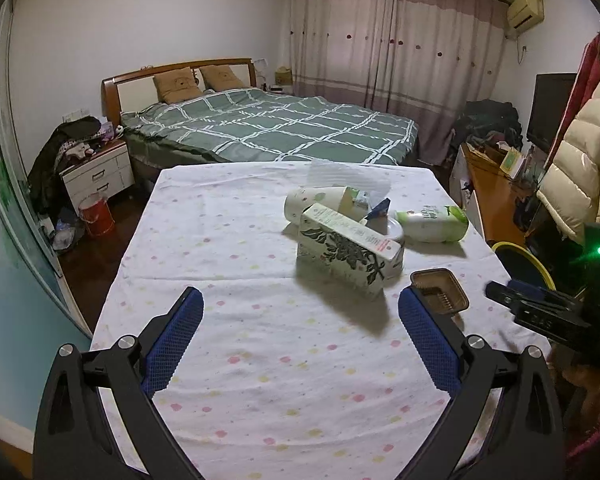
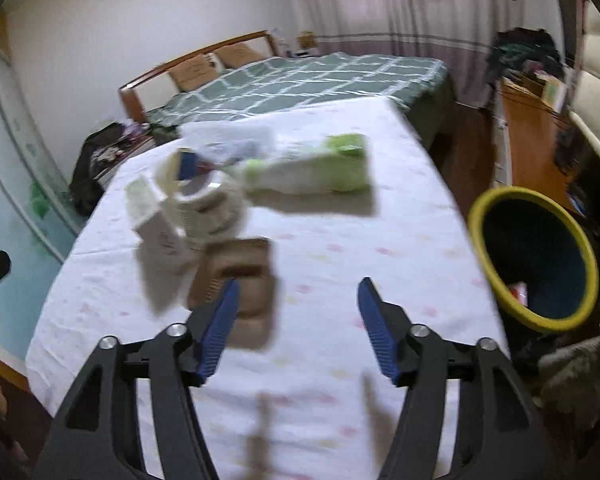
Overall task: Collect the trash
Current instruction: 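Grasp the brown plastic tray with the right gripper, then lift the brown tray and carry it over the yellow-rimmed bin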
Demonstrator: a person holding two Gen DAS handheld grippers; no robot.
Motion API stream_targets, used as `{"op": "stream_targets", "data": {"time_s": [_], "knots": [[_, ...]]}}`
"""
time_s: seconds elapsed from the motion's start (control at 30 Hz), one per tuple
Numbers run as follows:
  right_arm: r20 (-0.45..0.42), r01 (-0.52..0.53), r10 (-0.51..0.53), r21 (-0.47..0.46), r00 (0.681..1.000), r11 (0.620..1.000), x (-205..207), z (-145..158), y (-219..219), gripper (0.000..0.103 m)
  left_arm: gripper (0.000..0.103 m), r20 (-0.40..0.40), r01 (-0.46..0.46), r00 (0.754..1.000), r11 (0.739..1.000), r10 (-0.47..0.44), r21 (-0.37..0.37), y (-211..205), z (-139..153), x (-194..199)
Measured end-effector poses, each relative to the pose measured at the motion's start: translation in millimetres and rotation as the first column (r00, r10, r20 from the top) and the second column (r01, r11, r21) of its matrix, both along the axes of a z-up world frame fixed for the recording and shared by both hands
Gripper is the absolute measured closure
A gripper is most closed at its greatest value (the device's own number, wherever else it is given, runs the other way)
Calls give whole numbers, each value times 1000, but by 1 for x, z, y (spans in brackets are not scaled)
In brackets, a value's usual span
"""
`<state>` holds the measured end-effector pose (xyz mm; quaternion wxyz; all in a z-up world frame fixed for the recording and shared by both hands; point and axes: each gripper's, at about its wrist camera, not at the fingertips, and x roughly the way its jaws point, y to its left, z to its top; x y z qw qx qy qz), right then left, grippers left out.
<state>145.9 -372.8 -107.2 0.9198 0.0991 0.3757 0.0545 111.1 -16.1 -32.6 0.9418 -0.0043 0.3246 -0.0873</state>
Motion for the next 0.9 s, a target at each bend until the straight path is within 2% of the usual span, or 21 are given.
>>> {"op": "stream_targets", "data": {"time_s": [0.13, 0.23, 0.5, 0.8, 0.9], "knots": [[-14, -25, 24, -47, 1000, 999, 22, -2, 30, 24, 6, -13, 7, 1000, 1000, -7, -11, 5, -5, 0], [-41, -33, 30, -73, 999, 997, 33, -12, 42, 22, 6, -22, 10, 1000, 1000, -10, -19, 8, -9, 0], [-99, -31, 19, -121, 995, 992, 55, -34, 54, 22, 6, -49, 27, 998, 999, -29, -30, 1, -20, 7], [-125, -31, 14, -141, 992, 990, 61, -43, 60, 23, 6, -63, 45, 997, 998, -47, -32, -8, -27, 10], [-136, -32, 13, -135, 991, 990, 61, -46, 60, 36, 6, -66, 50, 996, 998, -52, -31, -10, -28, 11]]}}
